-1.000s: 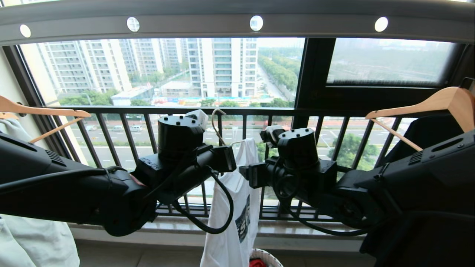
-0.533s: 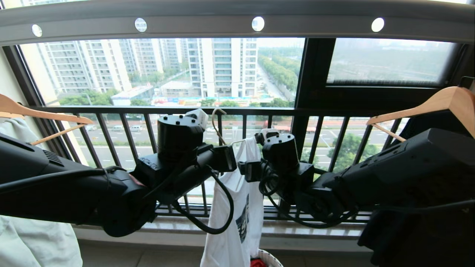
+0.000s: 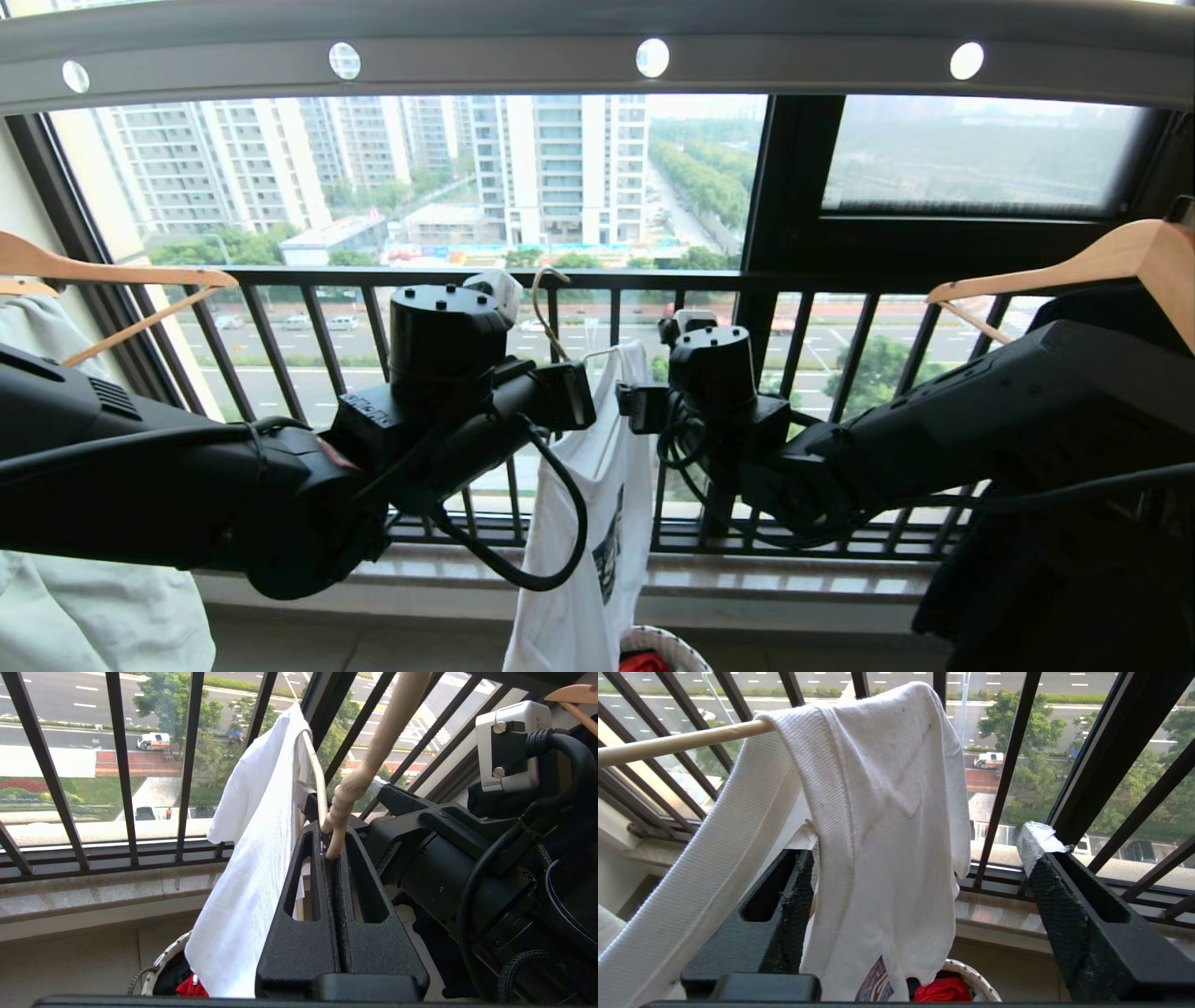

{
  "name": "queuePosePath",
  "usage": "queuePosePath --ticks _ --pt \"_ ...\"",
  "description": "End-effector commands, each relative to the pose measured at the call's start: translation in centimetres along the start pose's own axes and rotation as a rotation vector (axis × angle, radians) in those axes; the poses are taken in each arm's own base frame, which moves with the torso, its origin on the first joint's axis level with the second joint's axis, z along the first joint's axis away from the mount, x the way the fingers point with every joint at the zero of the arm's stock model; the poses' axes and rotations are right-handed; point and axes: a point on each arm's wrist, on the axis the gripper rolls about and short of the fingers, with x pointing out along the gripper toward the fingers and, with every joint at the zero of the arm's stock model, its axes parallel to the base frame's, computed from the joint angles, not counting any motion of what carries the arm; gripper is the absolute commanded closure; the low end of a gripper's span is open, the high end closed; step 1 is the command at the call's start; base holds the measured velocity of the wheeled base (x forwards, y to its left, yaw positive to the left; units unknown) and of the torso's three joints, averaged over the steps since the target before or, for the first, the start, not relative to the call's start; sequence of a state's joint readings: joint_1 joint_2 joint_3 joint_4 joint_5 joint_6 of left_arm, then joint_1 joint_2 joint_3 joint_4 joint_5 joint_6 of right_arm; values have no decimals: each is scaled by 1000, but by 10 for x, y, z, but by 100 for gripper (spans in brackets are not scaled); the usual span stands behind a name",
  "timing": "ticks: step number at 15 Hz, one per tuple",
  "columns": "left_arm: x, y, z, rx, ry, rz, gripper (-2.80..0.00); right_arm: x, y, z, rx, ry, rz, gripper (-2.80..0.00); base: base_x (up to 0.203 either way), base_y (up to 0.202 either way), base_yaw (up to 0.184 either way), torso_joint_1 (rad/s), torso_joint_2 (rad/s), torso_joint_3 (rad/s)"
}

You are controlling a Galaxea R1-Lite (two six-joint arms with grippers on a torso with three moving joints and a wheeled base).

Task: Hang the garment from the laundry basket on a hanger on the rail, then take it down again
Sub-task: Take the clothes off the clothes rack

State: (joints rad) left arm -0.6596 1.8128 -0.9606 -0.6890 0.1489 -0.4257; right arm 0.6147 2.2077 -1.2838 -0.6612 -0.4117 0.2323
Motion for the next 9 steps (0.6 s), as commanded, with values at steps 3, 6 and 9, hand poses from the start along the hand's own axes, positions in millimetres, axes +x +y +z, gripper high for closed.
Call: queuePosePath --ticks 3,6,9 --pt "0 -2 -2 -3 2 -5 0 1 -3 3 6 -10 -7 0 0 0 0 0 0 0" --pt "0 -3 -1 -3 0 -9 0 4 -6 3 9 -13 -17 0 0 0 0 0 0 0" --pt "1 -3 -3 -2 5 -6 0 8 -13 8 17 -24 -32 0 0 0 0 0 0 0"
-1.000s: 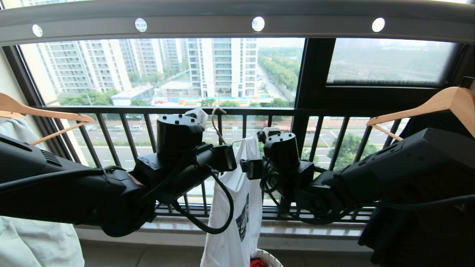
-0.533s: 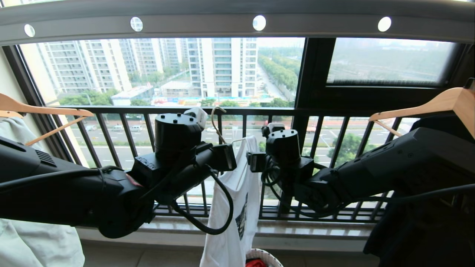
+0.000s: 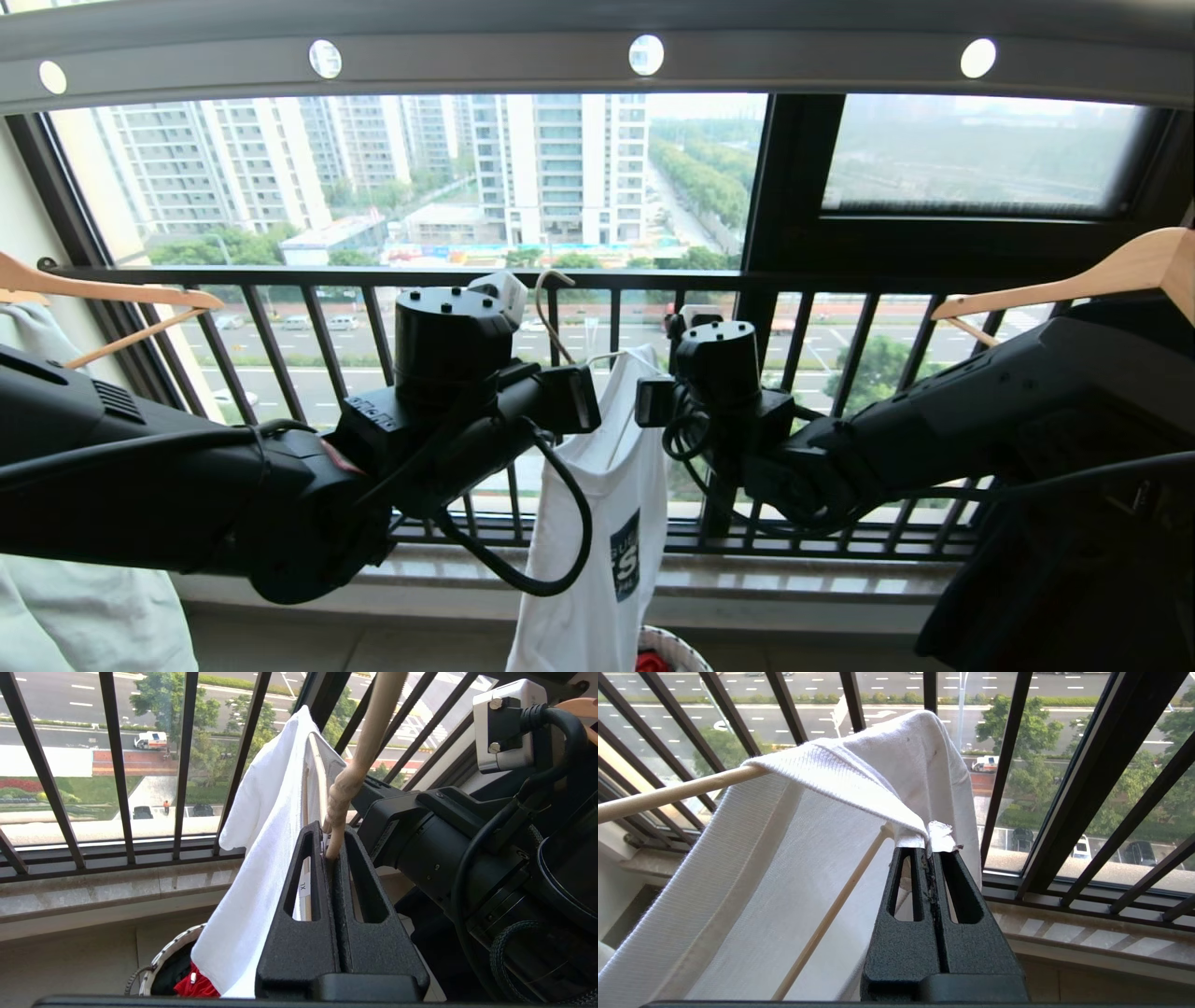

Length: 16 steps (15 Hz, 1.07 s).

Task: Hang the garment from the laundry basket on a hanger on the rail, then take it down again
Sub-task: Take the clothes off the clothes rack

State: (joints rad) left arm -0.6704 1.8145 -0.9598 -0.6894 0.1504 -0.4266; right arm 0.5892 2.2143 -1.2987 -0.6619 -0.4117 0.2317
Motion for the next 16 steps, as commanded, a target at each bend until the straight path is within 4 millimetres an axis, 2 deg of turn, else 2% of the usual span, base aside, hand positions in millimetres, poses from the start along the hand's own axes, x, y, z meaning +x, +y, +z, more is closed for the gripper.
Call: queuePosePath --ticks 1,5,9,11,16 --pt "2 1 -2 -2 3 3 0 3 -7 6 13 -18 -17 0 0 0 0 0 0 0" --pt "6 3 -11 4 32 14 0 13 -22 14 31 -42 -52 0 0 0 0 0 0 0" --pt "1 -4 -13 8 38 -9 0 43 -43 2 43 -39 -119 0 0 0 0 0 0 0" --pt "0 -6 -13 9 38 -14 0 53 -54 4 53 -54 -161 0 0 0 0 0 0 0" --pt "-4 -9 -15 11 44 -25 0 61 -65 2 57 -55 -186 0 0 0 0 0 0 0"
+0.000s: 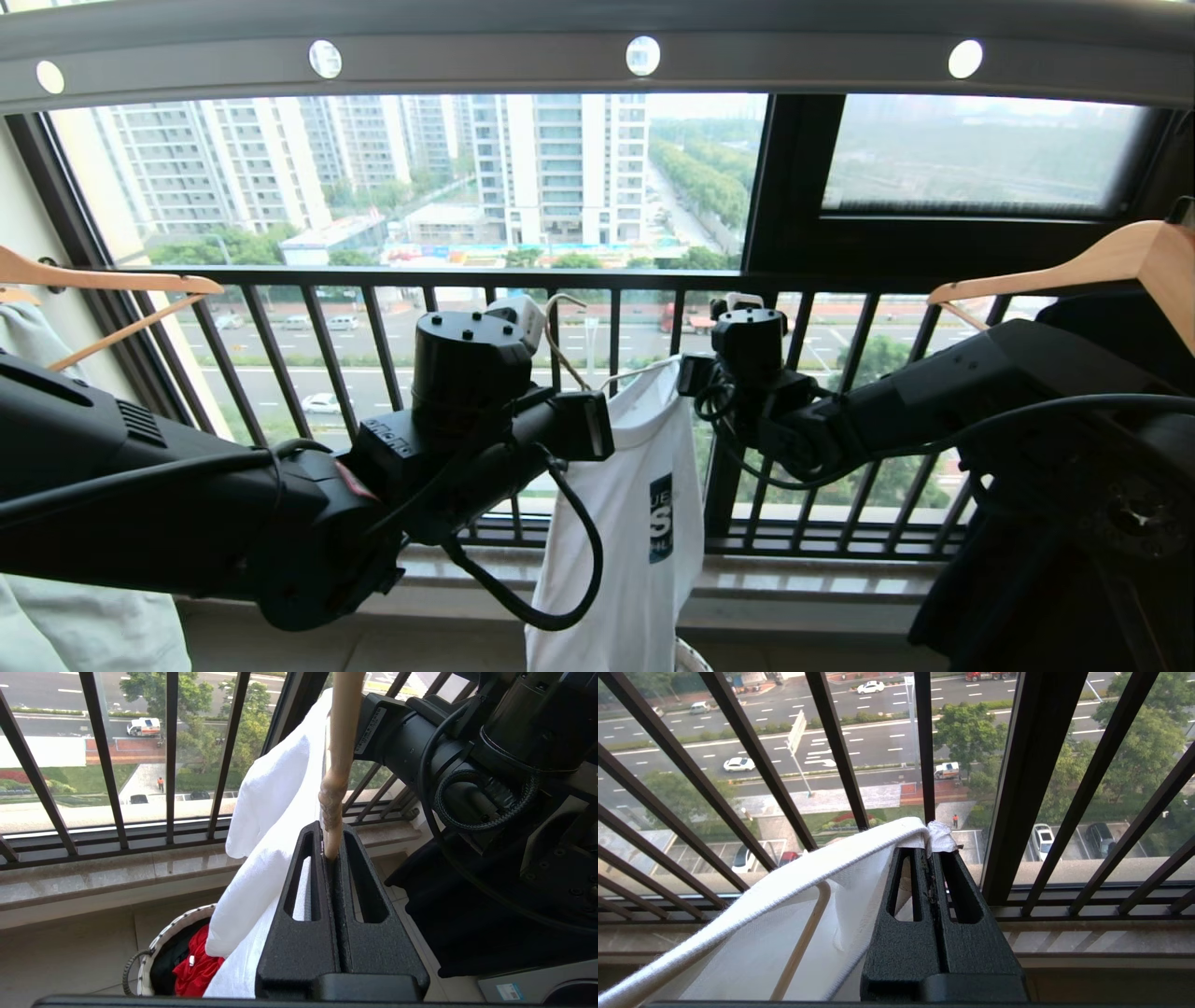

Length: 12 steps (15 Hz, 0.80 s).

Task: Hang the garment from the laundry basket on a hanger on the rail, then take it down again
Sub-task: Take the clothes off the clothes rack

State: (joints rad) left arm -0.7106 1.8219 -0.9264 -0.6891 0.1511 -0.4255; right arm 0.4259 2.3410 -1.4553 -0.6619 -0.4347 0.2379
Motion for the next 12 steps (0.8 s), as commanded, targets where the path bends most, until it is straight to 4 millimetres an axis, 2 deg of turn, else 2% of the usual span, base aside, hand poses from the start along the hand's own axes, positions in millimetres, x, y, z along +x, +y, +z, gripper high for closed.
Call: queuePosePath --ticks 1,4,8,12 --pt "-3 -2 2 -3 -8 -7 0 8 -8 1 9 -11 -21 0 0 0 0 0 0 0" --pt "-4 -4 2 -3 -10 -13 0 15 -14 1 14 -16 -39 0 0 0 0 0 0 0" --pt "-6 -4 2 -1 -9 -13 0 21 -28 13 54 -39 -69 0 0 0 0 0 0 0" --pt "-7 -4 4 0 -18 -10 0 21 -29 10 52 -31 -72 0 0 0 0 0 0 0"
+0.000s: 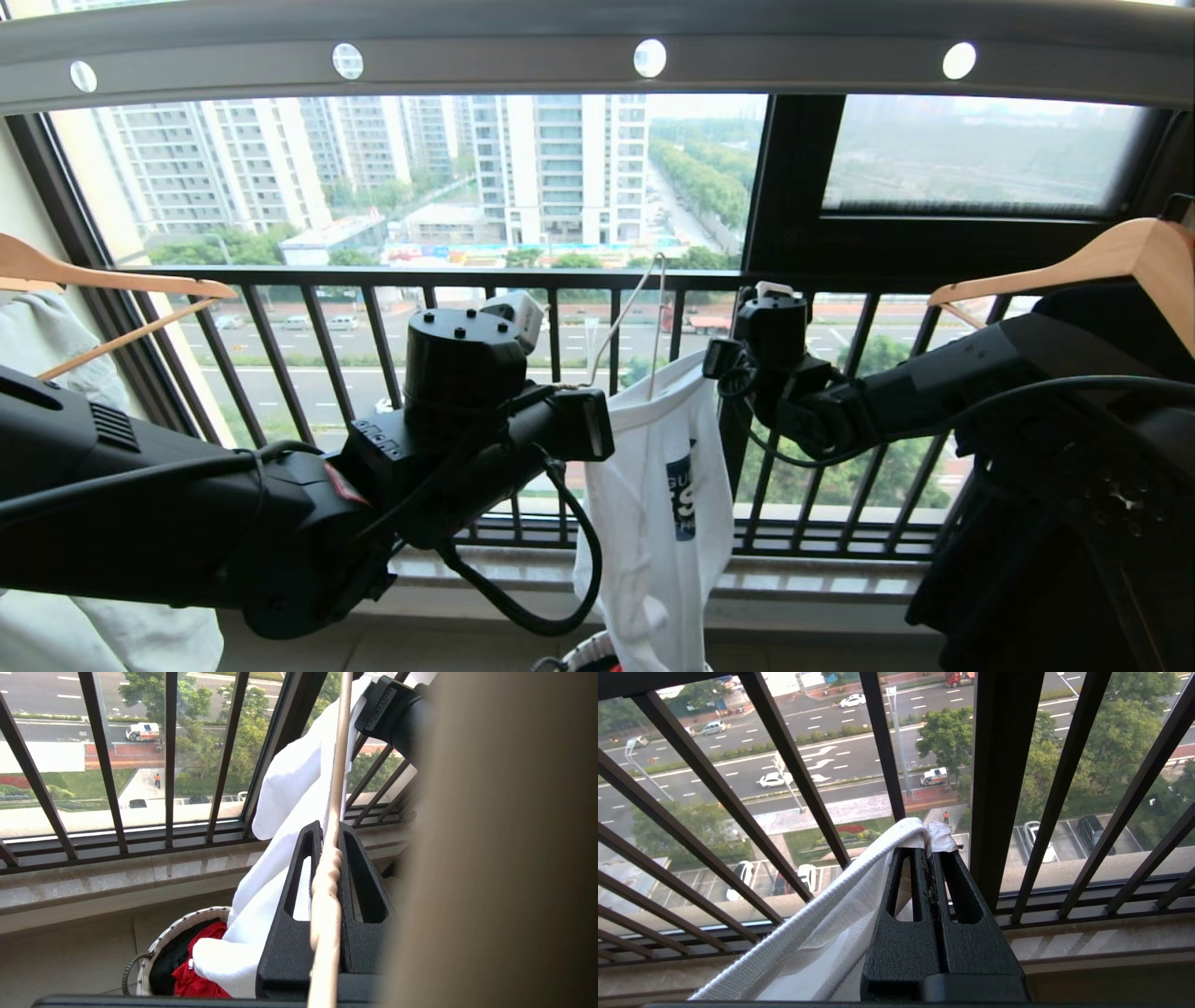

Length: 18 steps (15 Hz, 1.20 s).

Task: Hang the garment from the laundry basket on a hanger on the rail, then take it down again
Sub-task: Take the clothes off the clothes rack, then put clothes in the basket

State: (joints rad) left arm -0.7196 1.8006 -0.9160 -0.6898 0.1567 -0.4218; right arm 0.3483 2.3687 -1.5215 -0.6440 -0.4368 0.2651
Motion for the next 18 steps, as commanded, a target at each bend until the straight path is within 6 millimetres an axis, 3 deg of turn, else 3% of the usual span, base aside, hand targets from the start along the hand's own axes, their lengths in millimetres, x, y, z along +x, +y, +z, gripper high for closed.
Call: queuePosePath --ticks 1,4,7,12,18 --pt "0 0 1 -3 -6 -1 0 -3 5 -4 -3 7 10 0 0 0 0 0 0 0" --pt "4 0 -2 -5 -6 3 0 -17 23 -17 -26 41 52 0 0 0 0 0 0 0" --pt "9 2 -4 -3 -11 34 0 -45 50 -38 -75 95 125 0 0 0 0 0 0 0" --pt "36 10 -10 0 -60 188 0 -70 63 -29 -97 68 183 0 0 0 0 0 0 0" --pt "45 22 8 -28 -187 286 0 -61 59 -55 -158 119 171 0 0 0 0 0 0 0"
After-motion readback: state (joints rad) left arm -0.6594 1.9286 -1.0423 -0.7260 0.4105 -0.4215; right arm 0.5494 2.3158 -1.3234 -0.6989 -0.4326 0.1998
